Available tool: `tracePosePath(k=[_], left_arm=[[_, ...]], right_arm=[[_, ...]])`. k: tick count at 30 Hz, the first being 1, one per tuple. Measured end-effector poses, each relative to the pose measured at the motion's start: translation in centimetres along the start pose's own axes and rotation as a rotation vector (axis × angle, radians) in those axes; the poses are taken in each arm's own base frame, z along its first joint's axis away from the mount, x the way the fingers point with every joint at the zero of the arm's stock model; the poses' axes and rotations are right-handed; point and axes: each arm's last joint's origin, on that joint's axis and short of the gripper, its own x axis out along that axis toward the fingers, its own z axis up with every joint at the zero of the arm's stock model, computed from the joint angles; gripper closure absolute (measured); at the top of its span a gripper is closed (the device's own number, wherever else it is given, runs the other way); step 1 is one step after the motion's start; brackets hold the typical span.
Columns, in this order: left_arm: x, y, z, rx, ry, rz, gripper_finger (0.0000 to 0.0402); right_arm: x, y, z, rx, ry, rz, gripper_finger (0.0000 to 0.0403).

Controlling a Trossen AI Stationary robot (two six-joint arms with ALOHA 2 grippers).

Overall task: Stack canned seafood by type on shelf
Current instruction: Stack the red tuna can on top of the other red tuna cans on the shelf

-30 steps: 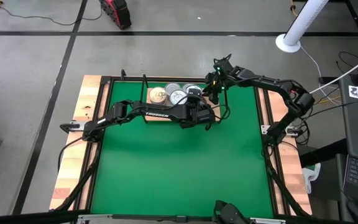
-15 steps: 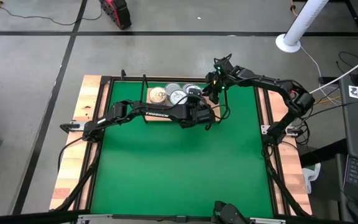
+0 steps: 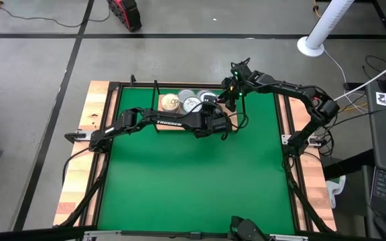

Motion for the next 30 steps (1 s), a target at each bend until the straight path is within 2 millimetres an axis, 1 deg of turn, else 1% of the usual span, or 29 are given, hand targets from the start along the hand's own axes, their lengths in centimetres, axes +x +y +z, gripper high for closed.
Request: tracePosePath(k=[5, 9, 13, 18, 21, 27, 30], left_arm=[[-0.01, -0.15, 0.09, -0.066, -0.029, -0.056, 0.0235], [-0.05, -0.09, 0.1, -0.105, -0.032, -0.063, 0.0235], [-0.05, -0.1, 0.1, -0.099, -0.033, -0.065, 0.0235], [-0.05, -0.11, 0.1, -0.051, -0.036, -0.067, 0.0232], [-0.05, -0.14, 0.11, -0.036, -0.042, -0.078, 0.0212], [-0.02, -0.12, 0.1, -0.026, -0.041, -0.077, 0.0154], [-0.02, -0.11, 0.1, -0.027, -0.04, -0.073, 0.0139]], right_arm=[[-0.01, -0.02, 0.06, -0.003, -0.005, -0.001, 0.0285], [-0.01, -0.02, 0.08, -0.004, -0.007, -0.002, 0.0285], [-0.02, -0.02, 0.08, -0.004, -0.007, -0.002, 0.0285], [-0.02, -0.02, 0.08, -0.004, -0.007, -0.002, 0.0285], [-0.03, -0.02, 0.09, -0.004, -0.007, -0.002, 0.0285], [-0.04, -0.01, 0.12, -0.006, -0.009, -0.002, 0.0285], [-0.04, -0.02, 0.12, -0.006, -0.01, -0.002, 0.0285]])
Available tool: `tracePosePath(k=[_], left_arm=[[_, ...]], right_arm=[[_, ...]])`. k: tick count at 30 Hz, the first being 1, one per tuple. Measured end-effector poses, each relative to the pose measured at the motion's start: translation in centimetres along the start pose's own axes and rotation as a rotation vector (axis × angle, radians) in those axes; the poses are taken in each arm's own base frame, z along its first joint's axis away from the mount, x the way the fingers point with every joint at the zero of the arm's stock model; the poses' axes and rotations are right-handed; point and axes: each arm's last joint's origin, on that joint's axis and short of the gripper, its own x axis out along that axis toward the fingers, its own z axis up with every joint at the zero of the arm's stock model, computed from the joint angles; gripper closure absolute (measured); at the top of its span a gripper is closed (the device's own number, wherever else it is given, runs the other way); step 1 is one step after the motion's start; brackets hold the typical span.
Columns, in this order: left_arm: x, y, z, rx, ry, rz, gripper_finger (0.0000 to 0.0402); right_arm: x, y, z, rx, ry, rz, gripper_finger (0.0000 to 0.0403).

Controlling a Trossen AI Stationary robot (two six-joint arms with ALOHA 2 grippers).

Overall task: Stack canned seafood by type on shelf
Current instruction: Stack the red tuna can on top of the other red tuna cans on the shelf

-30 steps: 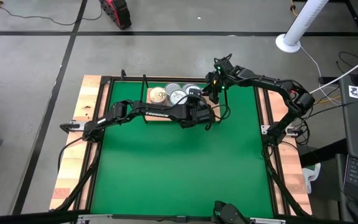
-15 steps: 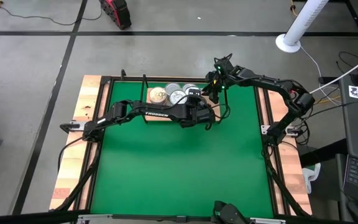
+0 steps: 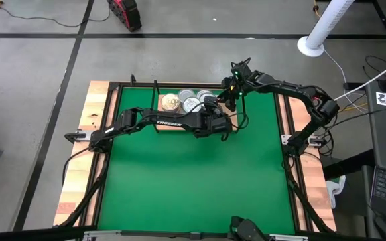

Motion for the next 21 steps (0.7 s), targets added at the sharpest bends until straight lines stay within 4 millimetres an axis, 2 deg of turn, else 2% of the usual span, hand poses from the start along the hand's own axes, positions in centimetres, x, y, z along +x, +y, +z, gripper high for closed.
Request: tracePosePath(k=[13, 21], left_arm=[[0.0, 0.5, 0.6, -0.074, -0.031, 0.042, 0.0142], [0.0, 1.1, 0.6, -0.096, -0.018, 0.084, 0.0142]], right_arm=[[0.0, -0.1, 0.3, 0.011, -0.026, -0.008, 0.0285], [0.0, -0.4, 0.4, 0.029, -0.018, -0.086, 0.0285]])
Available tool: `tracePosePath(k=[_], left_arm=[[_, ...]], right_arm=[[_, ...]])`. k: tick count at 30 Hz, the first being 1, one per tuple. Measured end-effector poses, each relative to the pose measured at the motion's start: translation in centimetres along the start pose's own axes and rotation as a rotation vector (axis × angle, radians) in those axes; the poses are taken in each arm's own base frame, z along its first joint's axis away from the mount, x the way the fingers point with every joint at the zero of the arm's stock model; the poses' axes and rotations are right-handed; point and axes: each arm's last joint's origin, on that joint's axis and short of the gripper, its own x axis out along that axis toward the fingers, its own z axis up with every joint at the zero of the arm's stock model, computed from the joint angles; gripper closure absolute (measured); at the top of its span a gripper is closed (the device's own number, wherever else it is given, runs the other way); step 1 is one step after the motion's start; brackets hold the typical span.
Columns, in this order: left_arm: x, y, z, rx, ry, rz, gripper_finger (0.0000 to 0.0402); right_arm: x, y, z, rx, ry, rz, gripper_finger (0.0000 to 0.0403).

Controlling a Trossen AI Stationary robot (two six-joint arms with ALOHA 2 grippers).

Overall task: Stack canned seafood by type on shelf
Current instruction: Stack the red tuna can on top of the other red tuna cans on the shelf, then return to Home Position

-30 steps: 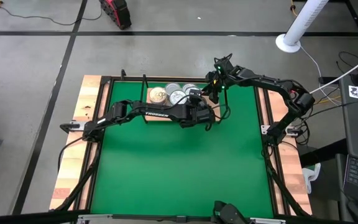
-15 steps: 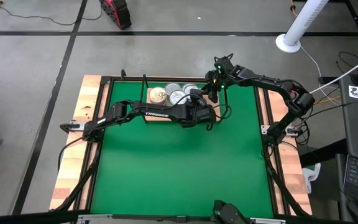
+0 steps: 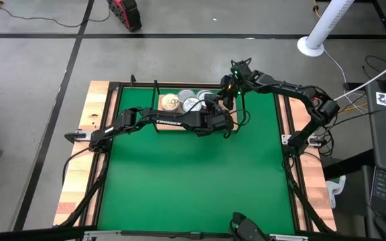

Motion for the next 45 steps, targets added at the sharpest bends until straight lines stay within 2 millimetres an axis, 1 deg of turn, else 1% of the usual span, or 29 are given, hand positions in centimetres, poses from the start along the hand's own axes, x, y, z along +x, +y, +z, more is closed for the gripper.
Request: tracePosePath(k=[4, 14, 21, 30, 36, 45], left_arm=[[0.4, 0.2, -0.1, -0.003, 0.009, 0.002, 0.0142], [2.4, 1.3, -0.9, -0.027, 0.058, 0.025, 0.0141], [3.0, 1.6, -1.1, -0.029, 0.07, 0.026, 0.0141], [4.3, 2.3, -1.6, -0.046, 0.081, 0.011, 0.0141], [4.2, 2.5, -1.2, -0.057, 0.057, 0.023, 0.0141], [1.9, 1.3, -0.1, 0.019, 0.007, 0.025, 0.0141]], right_arm=[[0.0, -0.1, 0.2, -0.008, -0.016, -0.007, 0.0285], [0.0, -0.1, 0.4, 0.008, -0.034, -0.016, 0.0285], [0.0, -0.2, 0.4, 0.008, -0.034, -0.019, 0.0285], [0.0, -0.3, 0.3, 0.01, -0.025, -0.053, 0.0285], [0.0, -0.3, 0.3, 0.009, -0.023, -0.056, 0.0285], [0.0, -0.2, 0.3, 0.008, -0.026, -0.045, 0.0285]])
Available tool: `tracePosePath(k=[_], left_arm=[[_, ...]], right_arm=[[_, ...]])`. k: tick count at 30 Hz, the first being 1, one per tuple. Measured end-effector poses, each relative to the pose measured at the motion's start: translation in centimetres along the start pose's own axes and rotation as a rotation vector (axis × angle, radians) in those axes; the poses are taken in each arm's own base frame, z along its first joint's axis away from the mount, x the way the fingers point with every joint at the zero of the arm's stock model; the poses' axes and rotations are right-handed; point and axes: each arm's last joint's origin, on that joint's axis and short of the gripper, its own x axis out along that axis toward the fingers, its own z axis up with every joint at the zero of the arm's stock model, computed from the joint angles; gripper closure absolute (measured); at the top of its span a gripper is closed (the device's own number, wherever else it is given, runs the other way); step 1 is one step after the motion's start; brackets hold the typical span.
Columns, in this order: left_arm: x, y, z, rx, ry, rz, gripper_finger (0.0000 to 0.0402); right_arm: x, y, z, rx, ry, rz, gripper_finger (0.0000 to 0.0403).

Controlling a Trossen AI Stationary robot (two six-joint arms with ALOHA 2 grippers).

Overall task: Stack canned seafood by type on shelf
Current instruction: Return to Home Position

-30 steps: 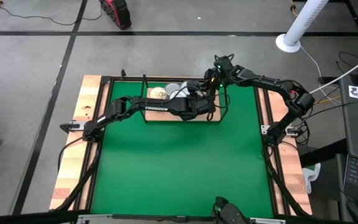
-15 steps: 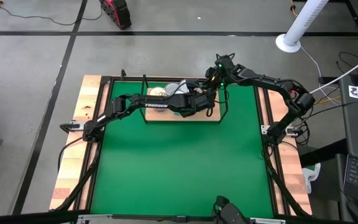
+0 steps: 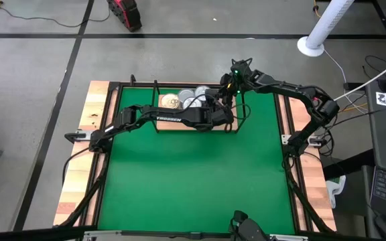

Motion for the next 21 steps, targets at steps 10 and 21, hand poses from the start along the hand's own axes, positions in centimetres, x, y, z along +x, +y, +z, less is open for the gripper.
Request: tracePosePath(k=[10, 21], left_arm=[[-3.1, 2.0, 1.9, -0.066, -0.052, 0.059, 0.0141], [-8.6, 6.2, 3.3, -0.002, -0.096, 0.12, 0.0196]], right_arm=[[-2.1, 0.5, 1.0, -0.026, -0.044, -0.053, 0.0285], [-6.0, 2.0, 2.1, -0.053, -0.107, -0.084, 0.0285]])
